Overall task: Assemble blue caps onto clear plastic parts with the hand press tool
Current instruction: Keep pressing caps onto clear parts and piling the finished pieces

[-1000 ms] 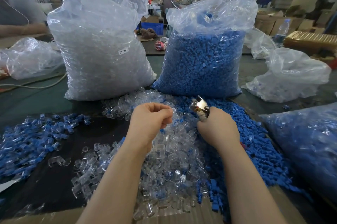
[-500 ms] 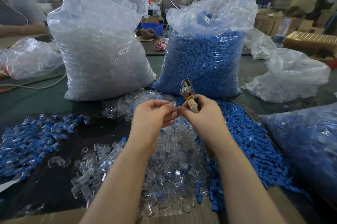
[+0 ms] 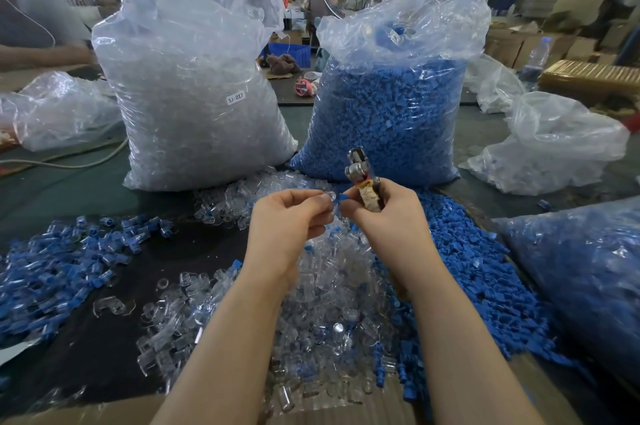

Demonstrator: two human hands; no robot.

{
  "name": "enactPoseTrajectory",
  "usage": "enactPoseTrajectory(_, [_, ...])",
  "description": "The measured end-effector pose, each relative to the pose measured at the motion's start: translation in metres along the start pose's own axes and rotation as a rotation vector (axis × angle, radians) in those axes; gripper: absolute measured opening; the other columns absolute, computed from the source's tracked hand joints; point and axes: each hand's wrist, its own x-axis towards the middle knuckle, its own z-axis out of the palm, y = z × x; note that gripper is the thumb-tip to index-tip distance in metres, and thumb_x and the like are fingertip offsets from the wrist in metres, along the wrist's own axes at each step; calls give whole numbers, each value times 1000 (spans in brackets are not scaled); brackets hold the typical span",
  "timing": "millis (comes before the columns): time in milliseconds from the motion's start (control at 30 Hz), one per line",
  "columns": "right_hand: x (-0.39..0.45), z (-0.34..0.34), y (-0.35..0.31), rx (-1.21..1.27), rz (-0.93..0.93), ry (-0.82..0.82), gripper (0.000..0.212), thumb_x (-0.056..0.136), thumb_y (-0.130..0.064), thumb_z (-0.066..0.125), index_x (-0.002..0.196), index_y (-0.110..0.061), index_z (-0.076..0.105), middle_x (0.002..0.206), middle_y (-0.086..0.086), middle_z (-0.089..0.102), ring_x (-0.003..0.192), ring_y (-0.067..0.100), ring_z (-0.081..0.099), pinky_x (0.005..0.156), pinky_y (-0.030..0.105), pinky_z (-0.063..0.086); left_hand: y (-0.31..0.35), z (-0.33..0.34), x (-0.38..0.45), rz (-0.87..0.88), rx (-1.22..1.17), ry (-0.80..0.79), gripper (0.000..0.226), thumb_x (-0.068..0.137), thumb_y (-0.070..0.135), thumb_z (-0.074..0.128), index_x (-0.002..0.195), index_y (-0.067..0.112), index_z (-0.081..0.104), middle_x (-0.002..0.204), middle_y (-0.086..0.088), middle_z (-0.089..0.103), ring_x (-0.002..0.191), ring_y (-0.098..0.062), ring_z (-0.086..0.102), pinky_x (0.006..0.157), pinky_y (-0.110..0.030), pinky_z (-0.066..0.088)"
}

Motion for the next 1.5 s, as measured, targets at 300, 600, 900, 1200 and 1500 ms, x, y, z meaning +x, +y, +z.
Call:
enactPoseTrajectory(300, [0,4,-1,88,-4,-7,14,84,-16,73,81,-29,69,74,-8,71,74,11,67,72,35,56,1,5,-4,30,-11,-12,4,84,6,73,87,6,71,71,-6,75,65,-12,72,58,-18,56])
enactPoseTrajectory(600, [-1,4,-3,125,-40,18,15,83,-15,75,78,-26,66,67,-17,66,63,-3,59,62,16,46,1,3,-2,29,-26,61,3,82,9,75,83,10,74,75,-3,76,70,-11,72,60,-18,55])
enactPoseTrajectory(900, [-3,7,-4,100,-92,104,11,85,-18,74,79,-24,66,70,-7,68,69,10,64,72,41,56,5,7,-9,63,-86,0,4,82,4,74,84,8,74,76,-9,76,72,-14,73,60,-18,55])
enactPoseTrajectory(1200, [-2,6,-8,53,-91,100,7,85,-18,72,80,-21,69,70,-4,69,68,13,65,69,42,56,3,10,-10,268,93,55,13,81,4,76,78,17,76,73,-1,75,74,-16,73,64,-20,56])
enactPoseTrajectory(1500, [-3,0,-8,169,-75,-66,15,87,-8,67,82,-22,71,75,-5,73,76,12,70,70,20,55,-2,8,-6,354,178,145,13,79,13,80,75,24,74,70,6,74,69,-8,71,66,-22,56])
